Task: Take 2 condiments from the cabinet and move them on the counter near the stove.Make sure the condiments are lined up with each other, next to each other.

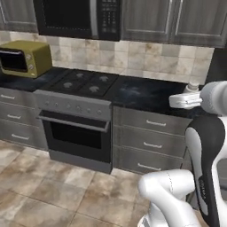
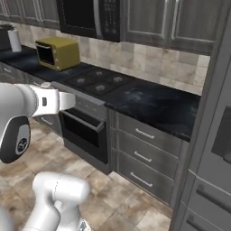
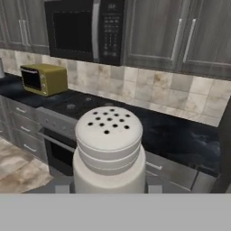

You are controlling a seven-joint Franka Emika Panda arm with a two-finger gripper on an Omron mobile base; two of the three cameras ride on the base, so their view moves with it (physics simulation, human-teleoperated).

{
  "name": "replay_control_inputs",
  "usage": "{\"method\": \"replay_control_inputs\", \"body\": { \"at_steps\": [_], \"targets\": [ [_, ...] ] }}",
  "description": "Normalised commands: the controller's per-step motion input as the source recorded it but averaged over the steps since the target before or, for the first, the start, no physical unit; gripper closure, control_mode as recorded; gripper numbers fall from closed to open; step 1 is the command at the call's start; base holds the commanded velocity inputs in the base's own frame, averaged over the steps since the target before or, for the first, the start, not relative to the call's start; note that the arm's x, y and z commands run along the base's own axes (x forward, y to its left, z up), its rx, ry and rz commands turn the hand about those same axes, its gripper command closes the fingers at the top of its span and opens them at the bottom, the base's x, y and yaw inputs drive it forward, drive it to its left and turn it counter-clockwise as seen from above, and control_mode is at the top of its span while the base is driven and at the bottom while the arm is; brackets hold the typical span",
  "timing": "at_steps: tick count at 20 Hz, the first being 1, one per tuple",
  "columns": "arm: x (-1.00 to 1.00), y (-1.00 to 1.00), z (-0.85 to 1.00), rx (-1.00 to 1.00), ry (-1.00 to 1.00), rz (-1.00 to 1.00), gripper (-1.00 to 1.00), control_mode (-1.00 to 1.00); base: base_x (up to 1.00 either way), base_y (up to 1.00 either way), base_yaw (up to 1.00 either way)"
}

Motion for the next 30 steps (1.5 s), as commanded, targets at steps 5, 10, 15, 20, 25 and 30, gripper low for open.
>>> {"method": "replay_control_inputs", "body": {
  "at_steps": [5,10,15,20,25,30],
  "targets": [
    [0.00,0.00,0.00,0.00,0.00,0.00,1.00,1.00,0.32,0.46,-0.31],
    [0.00,0.00,0.00,0.00,0.00,0.00,1.00,1.00,0.20,0.71,-0.27],
    [0.00,0.00,0.00,0.00,0.00,0.00,1.00,1.00,0.28,0.72,-0.26],
    [0.00,0.00,0.00,0.00,0.00,0.00,1.00,1.00,0.30,0.64,-0.26],
    [0.00,0.00,0.00,0.00,0.00,0.00,1.00,1.00,0.23,0.45,-0.25],
    [0.00,0.00,0.00,0.00,0.00,0.00,1.00,1.00,0.34,0.26,-0.26]
  ]
}}
